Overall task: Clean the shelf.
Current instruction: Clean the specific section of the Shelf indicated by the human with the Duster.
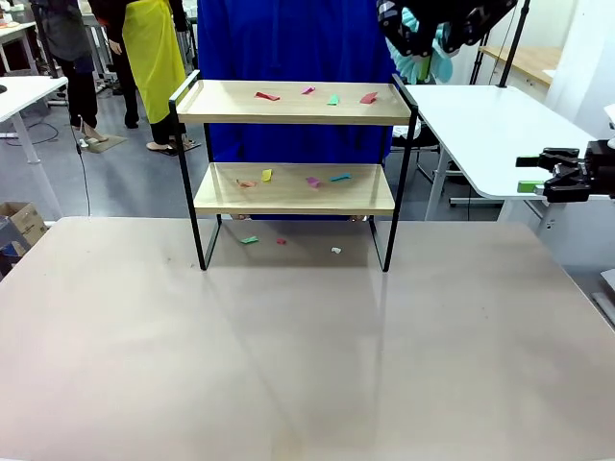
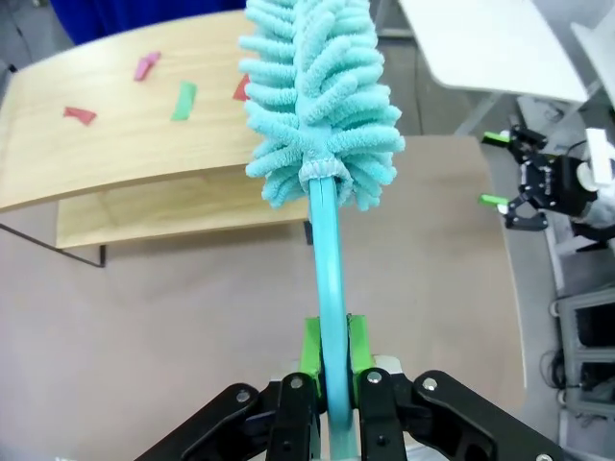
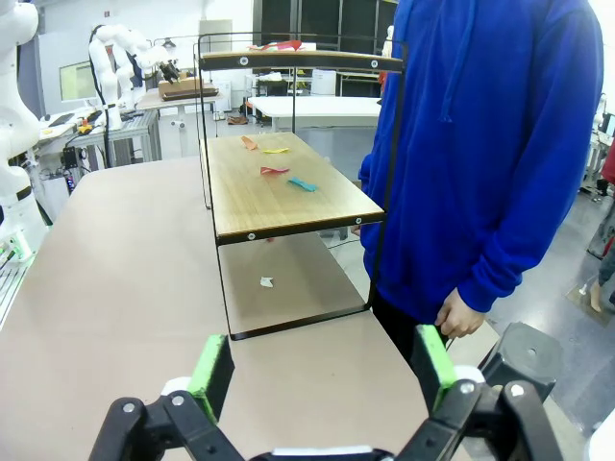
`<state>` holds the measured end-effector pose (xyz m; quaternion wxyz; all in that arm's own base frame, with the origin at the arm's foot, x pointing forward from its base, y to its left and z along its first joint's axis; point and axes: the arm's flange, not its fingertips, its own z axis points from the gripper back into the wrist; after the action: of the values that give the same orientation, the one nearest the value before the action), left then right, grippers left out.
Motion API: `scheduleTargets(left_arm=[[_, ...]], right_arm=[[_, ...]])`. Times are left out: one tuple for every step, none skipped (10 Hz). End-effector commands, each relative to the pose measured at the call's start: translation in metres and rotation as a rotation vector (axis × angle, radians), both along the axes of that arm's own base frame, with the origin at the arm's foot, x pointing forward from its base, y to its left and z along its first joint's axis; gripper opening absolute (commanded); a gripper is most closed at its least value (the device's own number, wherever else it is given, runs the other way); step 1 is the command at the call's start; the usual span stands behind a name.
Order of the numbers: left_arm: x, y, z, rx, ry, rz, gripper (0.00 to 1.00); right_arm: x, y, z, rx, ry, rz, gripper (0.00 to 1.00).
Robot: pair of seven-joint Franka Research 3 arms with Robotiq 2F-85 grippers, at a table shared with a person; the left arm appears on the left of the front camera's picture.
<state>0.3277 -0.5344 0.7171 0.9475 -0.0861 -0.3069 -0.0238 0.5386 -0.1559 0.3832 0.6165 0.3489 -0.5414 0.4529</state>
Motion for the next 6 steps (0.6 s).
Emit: scheduleTargets(left_arm=[[0.009,0.000,-0.006,-0.006,0.006,0.066,0.13],[0.013,0.003,-0.014,-0.011,0.022,0.084,0.13],[0.015,0.006,-0.023,-0.016,0.036,0.096,0.13],[0.020,0.007,-0.031,-0.023,0.061,0.088,0.13],[0.022,0.007,-0.040,-0.029,0.080,0.080,0.13],[0.025,0.008,-0.047,-0.028,0.099,0.084,0.13]], right_arm=[[0.000,0.002,0.002,-0.002,-0.005,0.004,1.00],[0.000,0.002,0.002,-0.002,-0.005,0.004,1.00],[0.000,0.002,0.002,-0.002,-0.005,0.004,1.00],[0.000,0.002,0.002,-0.002,-0.005,0.004,1.00],[0.000,0.002,0.002,-0.002,-0.005,0.004,1.00],[0.000,0.002,0.002,-0.002,-0.005,0.004,1.00]])
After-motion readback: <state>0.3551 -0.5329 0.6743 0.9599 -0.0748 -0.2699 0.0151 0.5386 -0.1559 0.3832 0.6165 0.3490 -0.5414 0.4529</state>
